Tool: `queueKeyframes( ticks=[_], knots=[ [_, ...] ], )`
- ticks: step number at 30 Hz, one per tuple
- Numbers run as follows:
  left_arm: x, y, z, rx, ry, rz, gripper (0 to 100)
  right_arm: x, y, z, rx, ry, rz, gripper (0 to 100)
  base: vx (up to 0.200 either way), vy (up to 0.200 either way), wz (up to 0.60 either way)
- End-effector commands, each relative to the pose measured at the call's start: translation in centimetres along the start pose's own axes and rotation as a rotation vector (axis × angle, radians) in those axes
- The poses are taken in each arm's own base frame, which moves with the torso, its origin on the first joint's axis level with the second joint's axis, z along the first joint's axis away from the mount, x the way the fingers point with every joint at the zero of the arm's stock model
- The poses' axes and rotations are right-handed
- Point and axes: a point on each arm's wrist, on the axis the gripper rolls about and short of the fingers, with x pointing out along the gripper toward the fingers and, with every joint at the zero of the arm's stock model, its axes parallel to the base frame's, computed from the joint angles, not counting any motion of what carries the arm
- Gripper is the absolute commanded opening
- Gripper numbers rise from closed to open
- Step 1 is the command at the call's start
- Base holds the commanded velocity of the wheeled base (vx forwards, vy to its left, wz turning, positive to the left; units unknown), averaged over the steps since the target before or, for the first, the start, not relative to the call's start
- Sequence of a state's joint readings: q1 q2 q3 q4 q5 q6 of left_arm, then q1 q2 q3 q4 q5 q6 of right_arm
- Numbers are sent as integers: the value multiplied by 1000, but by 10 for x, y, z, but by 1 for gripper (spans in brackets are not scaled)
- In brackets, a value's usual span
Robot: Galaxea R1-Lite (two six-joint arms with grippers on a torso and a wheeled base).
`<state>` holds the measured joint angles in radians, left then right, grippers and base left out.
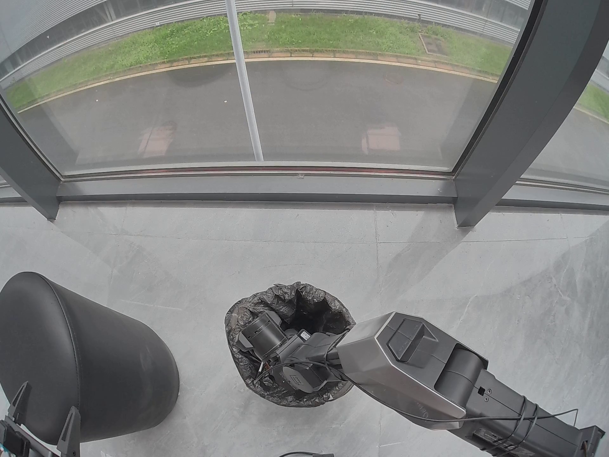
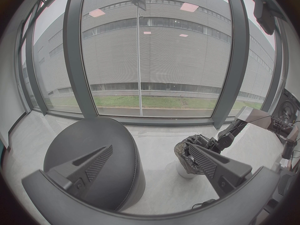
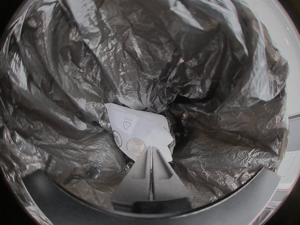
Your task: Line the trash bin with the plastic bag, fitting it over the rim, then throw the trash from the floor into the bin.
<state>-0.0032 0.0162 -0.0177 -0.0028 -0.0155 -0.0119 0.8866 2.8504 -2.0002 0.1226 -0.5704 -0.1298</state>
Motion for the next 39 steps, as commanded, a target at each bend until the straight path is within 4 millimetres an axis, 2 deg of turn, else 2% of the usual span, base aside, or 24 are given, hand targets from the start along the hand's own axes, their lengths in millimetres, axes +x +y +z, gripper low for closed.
queueKeyframes(
  ticks=[1, 11, 25, 27, 33, 34, 35, 39],
  knots=[
    [0, 0, -5, 0, 1, 0, 100, 6, -2, -4, 3, 15, -4, 0, 0, 0, 0],
    [0, 0, -5, 0, 1, 0, 100, 19, 2, -14, 0, 31, -7, 0, 0, 0, 0],
    [0, 0, -5, 0, 1, 0, 100, 21, -2, -14, 6, 34, -13, 0, 0, 0, 0],
    [0, 0, -5, 0, 1, 0, 100, 16, -1, -11, 4, 25, -10, 0, 0, 0, 0],
    [0, 0, -5, 0, 1, 0, 100, -18, -13, 17, -6, -47, -9, 0, 0, 0, 0],
    [0, 0, -5, 0, 1, 0, 100, -19, -12, 17, -6, -50, -9, 0, 0, 0, 0],
    [0, 0, -5, 0, 1, 0, 100, -30, -19, 26, -7, -64, -14, 0, 0, 0, 0],
    [0, 0, -5, 0, 1, 0, 100, -55, -34, 39, -13, -72, -30, 0, 0, 0, 0]
  ],
)
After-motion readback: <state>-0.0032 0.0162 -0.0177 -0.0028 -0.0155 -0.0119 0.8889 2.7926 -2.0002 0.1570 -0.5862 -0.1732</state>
